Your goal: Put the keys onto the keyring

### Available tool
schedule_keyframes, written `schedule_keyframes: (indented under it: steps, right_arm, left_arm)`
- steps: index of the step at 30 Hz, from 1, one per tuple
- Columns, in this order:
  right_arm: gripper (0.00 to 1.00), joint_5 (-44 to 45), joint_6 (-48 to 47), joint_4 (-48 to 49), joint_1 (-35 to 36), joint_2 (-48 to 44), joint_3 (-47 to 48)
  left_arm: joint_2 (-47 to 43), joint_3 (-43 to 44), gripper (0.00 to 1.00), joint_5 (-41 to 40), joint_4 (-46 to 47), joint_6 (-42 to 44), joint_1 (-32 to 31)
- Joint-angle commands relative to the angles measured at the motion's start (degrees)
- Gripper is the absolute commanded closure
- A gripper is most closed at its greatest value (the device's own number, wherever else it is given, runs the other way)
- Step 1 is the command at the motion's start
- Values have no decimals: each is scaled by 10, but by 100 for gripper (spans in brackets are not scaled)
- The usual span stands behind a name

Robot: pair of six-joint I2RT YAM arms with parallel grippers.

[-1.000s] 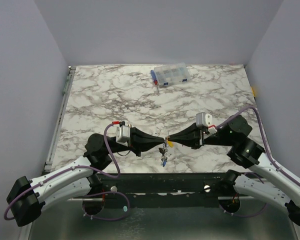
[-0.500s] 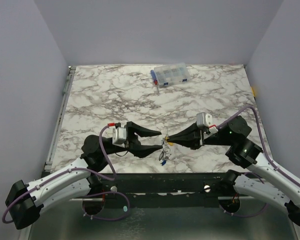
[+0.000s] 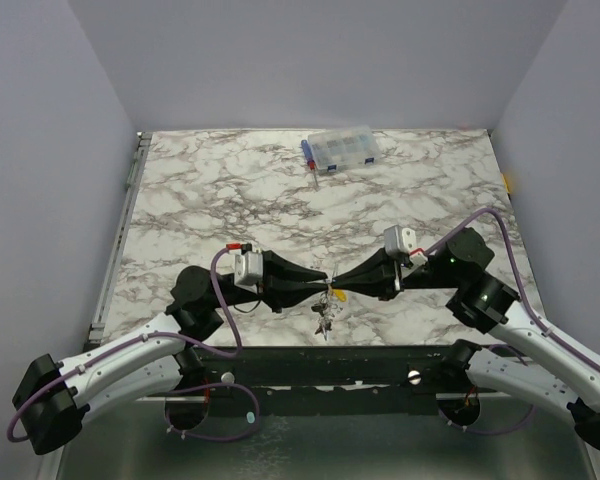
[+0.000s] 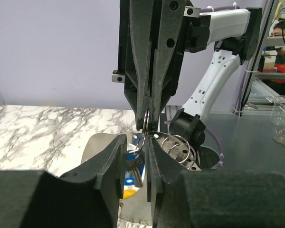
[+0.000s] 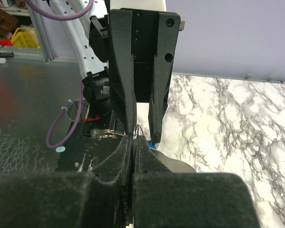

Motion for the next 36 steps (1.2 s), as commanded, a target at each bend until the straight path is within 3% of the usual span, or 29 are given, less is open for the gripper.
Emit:
schedule_keyframes:
  steps: [1, 5, 17, 20, 23, 31, 33, 34, 36]
  right_arm:
    - [99, -38, 10, 27, 3, 4, 14]
    - [99, -45, 15, 36, 3, 5, 12]
    - [99, -78, 23, 40, 3, 25, 12]
    - [100, -80, 25, 42, 3, 29, 11]
    - [99, -73, 21, 39, 3, 33, 9]
    - [99, -10, -22, -16, 3, 16, 8]
    - [92, 2, -30, -36, 3, 11, 11]
    - [83, 6, -37, -49, 3, 11, 16]
    - [73, 10, -52, -82, 3, 10, 25]
  left_arm:
    - [11, 17, 76, 2, 2, 0, 0]
    - [15, 17, 80, 6, 2, -1, 0]
    - [20, 20, 78, 18, 3, -2, 0]
    - [17, 20, 82, 20, 4, -3, 0]
    - [9, 17, 100, 16, 6, -2, 0]
    - [-15, 12, 100, -10, 5, -12, 12]
    - [-13, 14, 100, -6, 5, -17, 18]
    - [-11, 15, 100, -5, 5, -19, 20]
    - [-10, 16, 100, -1, 5, -22, 25]
